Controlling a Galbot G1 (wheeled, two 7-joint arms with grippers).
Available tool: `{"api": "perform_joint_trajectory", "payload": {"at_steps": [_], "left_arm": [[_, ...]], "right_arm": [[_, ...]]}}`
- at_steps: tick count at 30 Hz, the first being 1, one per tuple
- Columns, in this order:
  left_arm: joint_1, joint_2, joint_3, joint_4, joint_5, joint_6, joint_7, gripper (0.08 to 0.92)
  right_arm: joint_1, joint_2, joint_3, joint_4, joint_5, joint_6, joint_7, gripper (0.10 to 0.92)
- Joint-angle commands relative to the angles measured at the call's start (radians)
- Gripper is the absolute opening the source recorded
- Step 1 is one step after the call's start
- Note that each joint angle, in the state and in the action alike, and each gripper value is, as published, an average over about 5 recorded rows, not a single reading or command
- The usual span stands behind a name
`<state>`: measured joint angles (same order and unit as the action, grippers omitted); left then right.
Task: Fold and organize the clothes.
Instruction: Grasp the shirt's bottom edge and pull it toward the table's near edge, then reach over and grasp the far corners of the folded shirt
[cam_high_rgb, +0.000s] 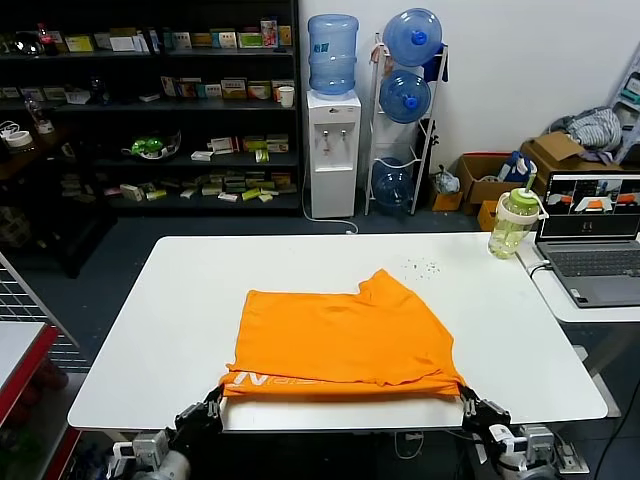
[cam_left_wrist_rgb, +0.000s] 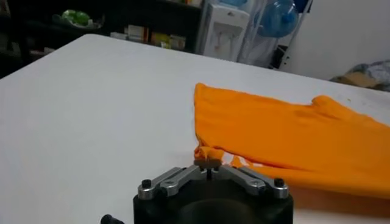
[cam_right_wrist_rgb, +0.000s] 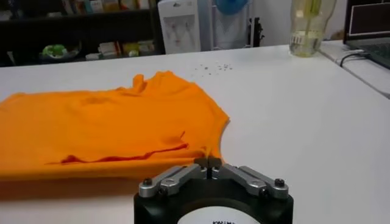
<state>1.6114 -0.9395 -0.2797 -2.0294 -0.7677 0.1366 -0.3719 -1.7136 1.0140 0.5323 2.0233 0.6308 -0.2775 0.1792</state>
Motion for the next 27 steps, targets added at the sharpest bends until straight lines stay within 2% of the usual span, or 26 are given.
{"api": "perform_joint_trajectory", "payload": {"at_steps": [1, 6, 13, 17, 22, 27], "left_arm": [[0.124, 0.02, -0.003, -0.076, -0.022, 0.003, -0.028, 0.09], [0.122, 0.018, -0.007, -0.085, -0.019, 0.004, -0.025, 0.123], [0.093, 0.035, -0.038, -0.125, -0.029, 0.001, -0.023, 0.32], [0.031, 0.048, -0.045, -0.124, -0.037, -0.018, -0.008, 0.432], [-0.182, 0.028, -0.014, -0.033, -0.048, -0.024, 0.035, 0.58], [-0.498, -0.015, 0.081, 0.203, -0.081, -0.038, 0.091, 0.718]], "right_arm": [[-0.109, -0.003, 0.031, 0.053, -0.005, -0.005, 0.03, 0.124], [-0.102, 0.005, 0.04, 0.055, -0.025, -0.007, 0.037, 0.163], [-0.117, 0.01, 0.082, 0.111, -0.033, -0.003, 0.026, 0.363], [-0.099, 0.024, 0.112, 0.146, -0.026, 0.005, 0.005, 0.475], [0.108, -0.007, 0.085, 0.099, 0.038, -0.016, 0.019, 0.623], [0.516, -0.056, -0.071, -0.13, 0.142, -0.063, 0.059, 0.758]]}}
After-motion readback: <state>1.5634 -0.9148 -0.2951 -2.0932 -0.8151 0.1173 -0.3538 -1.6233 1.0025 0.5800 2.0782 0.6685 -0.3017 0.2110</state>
